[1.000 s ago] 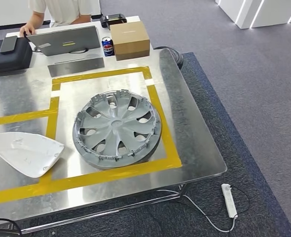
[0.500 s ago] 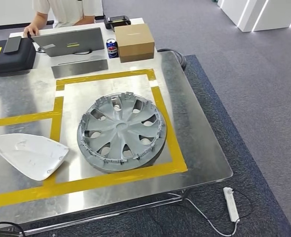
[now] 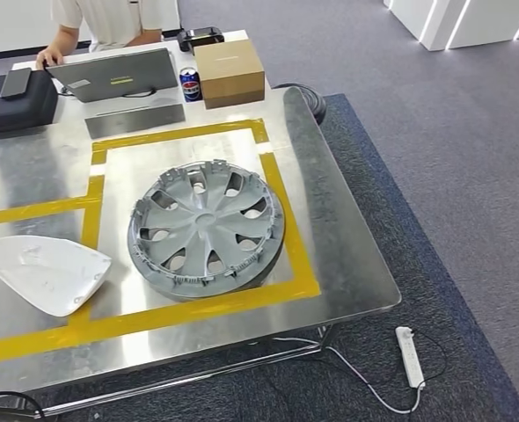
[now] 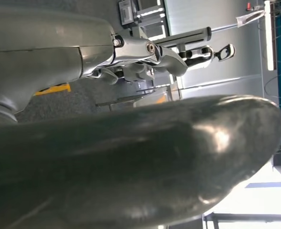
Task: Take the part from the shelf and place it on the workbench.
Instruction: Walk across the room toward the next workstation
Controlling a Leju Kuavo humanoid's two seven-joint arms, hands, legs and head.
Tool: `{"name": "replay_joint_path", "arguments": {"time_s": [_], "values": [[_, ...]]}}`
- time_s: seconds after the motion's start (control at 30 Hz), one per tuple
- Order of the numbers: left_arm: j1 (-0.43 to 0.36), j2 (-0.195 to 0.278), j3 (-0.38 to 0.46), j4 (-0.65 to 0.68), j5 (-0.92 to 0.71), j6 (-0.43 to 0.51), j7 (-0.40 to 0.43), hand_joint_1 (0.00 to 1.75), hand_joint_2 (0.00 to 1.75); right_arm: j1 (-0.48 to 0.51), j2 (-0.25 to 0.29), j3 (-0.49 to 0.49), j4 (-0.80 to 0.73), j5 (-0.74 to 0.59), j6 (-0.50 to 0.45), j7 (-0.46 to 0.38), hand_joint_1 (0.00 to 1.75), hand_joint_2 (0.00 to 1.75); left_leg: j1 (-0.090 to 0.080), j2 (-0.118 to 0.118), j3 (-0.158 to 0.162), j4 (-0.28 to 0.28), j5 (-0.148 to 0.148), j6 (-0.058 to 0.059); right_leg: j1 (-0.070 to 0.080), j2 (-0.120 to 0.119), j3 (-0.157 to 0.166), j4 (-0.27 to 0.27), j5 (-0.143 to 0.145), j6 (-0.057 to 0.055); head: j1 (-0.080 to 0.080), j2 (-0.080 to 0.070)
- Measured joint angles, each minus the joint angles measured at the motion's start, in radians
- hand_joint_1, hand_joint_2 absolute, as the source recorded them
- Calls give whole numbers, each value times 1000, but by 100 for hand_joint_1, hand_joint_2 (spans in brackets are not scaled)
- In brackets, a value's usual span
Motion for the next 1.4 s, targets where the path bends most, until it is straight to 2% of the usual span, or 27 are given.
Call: {"name": "replay_joint_path", "arguments": {"time_s": [0.07,0.1,0.2,0.27,0.33,0.37,0.4,0.43,0.47,0.53,0.57,0.63,0.7,0.73,0.8,0.87,0.9,0.93,0.97,1.03,1.1,1.13,1.2,1.23,1.27,1.37,1.4], "values": [[-5,-5,1,0,-2,0,0,0,0,-2,-1,0,1,-1,-1,0,0,0,5,-6,56,-99,25,2,2,2,-11,6,6,14,-3,0],[-7,-8,1,-1,-3,0,0,0,0,-2,-1,0,1,-2,-2,-1,0,0,5,-9,63,-117,25,9,4,3,-15,8,10,21,-4,0],[-9,-14,1,-3,-12,0,0,0,0,1,-1,0,2,-2,0,-2,0,0,1,-8,43,-114,34,41,1,4,-25,15,13,36,-1,0],[-9,-15,1,-5,-16,1,0,0,0,1,-1,0,2,-3,1,-2,0,0,-3,-4,28,-115,47,58,1,1,-49,73,-46,39,3,0],[-9,-16,0,-6,-17,3,0,0,0,-2,-1,-1,2,-3,1,-4,0,0,-10,-3,7,-115,62,68,7,0,-83,196,-142,35,8,0],[-9,-17,0,-6,-16,3,0,0,0,-3,-1,-1,2,-4,1,-4,0,0,-14,-3,-4,-115,71,71,10,0,-92,251,-174,31,9,0],[-9,-19,0,-6,-15,3,0,0,0,-4,-1,-1,2,-4,1,-4,0,0,-20,-2,-16,-114,80,73,15,0,-87,282,-186,24,9,0],[-8,-21,0,-6,-14,3,0,0,0,-4,-1,-1,2,-3,1,-4,0,0,-26,-2,-27,-113,88,76,20,0,-65,278,-175,15,9,0],[-8,-23,0,-6,-13,2,0,0,0,-4,-1,-1,2,-3,1,-3,0,0,-31,-3,-35,-113,96,77,27,0,-26,240,-149,4,9,0],[-7,-27,0,-6,-14,1,0,0,0,-4,-1,-1,2,-3,1,-2,0,0,-38,-3,-46,-113,110,78,43,0,74,104,-112,-23,8,0],[-6,-29,0,-6,-16,1,0,0,0,-5,-1,-1,2,-3,1,-2,0,0,-39,-3,-49,-113,117,75,49,-1,115,42,-107,-30,8,0],[-3,-33,-3,-5,-28,17,0,0,0,-6,-2,-1,2,-3,1,0,0,0,-36,-2,-52,-115,133,66,56,-1,147,-25,-113,-32,10,0],[8,-34,-17,1,-39,56,0,0,0,-3,-1,0,3,-10,2,3,0,0,-34,-2,-55,-118,143,55,55,-1,136,-34,-95,-30,13,0],[18,-34,-29,10,-39,81,0,0,0,-2,-1,1,3,-15,4,4,0,0,-34,-2,-59,-111,130,49,52,-1,129,-37,-84,-33,12,0],[37,-33,-59,44,-61,143,0,0,0,-1,-1,3,3,-25,8,5,0,0,-32,-2,-81,-46,50,37,44,-3,109,-42,-60,-38,7,0],[49,-23,-109,146,-181,235,3,0,0,-1,-1,4,3,-31,14,7,0,0,-28,-2,-110,70,-41,24,41,-5,84,-41,-38,-38,4,0],[55,-13,-141,226,-294,281,13,0,0,-1,-1,5,3,-32,18,9,0,0,-25,-2,-115,114,-56,20,40,-8,70,-40,-27,-36,3,0],[61,-3,-174,315,-432,314,36,0,0,-1,-1,5,3,-33,23,12,0,0,-22,-1,-107,133,-47,16,38,-9,56,-38,-16,-34,2,0],[66,5,-203,403,-572,327,72,0,0,-1,-2,5,3,-34,28,14,0,0,-19,-1,-85,124,-24,14,37,-10,40,-35,-6,-30,1,0],[68,9,-250,550,-777,290,168,0,0,-2,-2,5,3,-36,33,15,0,0,-12,-1,6,17,20,9,35,-10,12,-25,10,-21,-1,0],[64,1,-276,664,-823,227,229,0,0,-4,-2,5,3,-39,33,14,0,0,-11,-2,89,-103,15,17,37,-5,-8,-13,23,-10,-4,0],[61,-6,-282,711,-808,199,237,0,0,-4,-2,4,3,-41,32,13,0,0,-12,-2,104,-133,5,26,39,-3,-14,-10,30,-4,-6,0],[59,-22,-284,778,-756,146,224,0,0,-2,-3,4,3,-48,31,12,0,0,-16,-1,95,-140,8,49,37,-1,-23,-9,44,6,-6,0],[58,-29,-281,804,-726,112,216,0,0,0,-3,4,3,-51,30,12,0,0,-17,0,87,-140,16,59,34,-1,-29,-4,37,11,-6,0],[55,-37,-277,824,-696,75,211,0,0,2,-3,4,3,-54,30,11,0,0,-18,1,77,-140,25,70,31,-1,-39,15,13,17,-6,0],[48,-68,-273,879,-696,-20,247,0,0,-1,-3,3,3,-54,31,14,0,0,-23,3,40,-140,57,89,27,-1,-88,179,-129,29,-1,0],[48,-81,-284,897,-738,-47,280,0,0,-1,-3,3,3,-48,32,16,0,0,-26,3,25,-139,69,91,27,-1,-98,238,-159,30,0,0]]}}
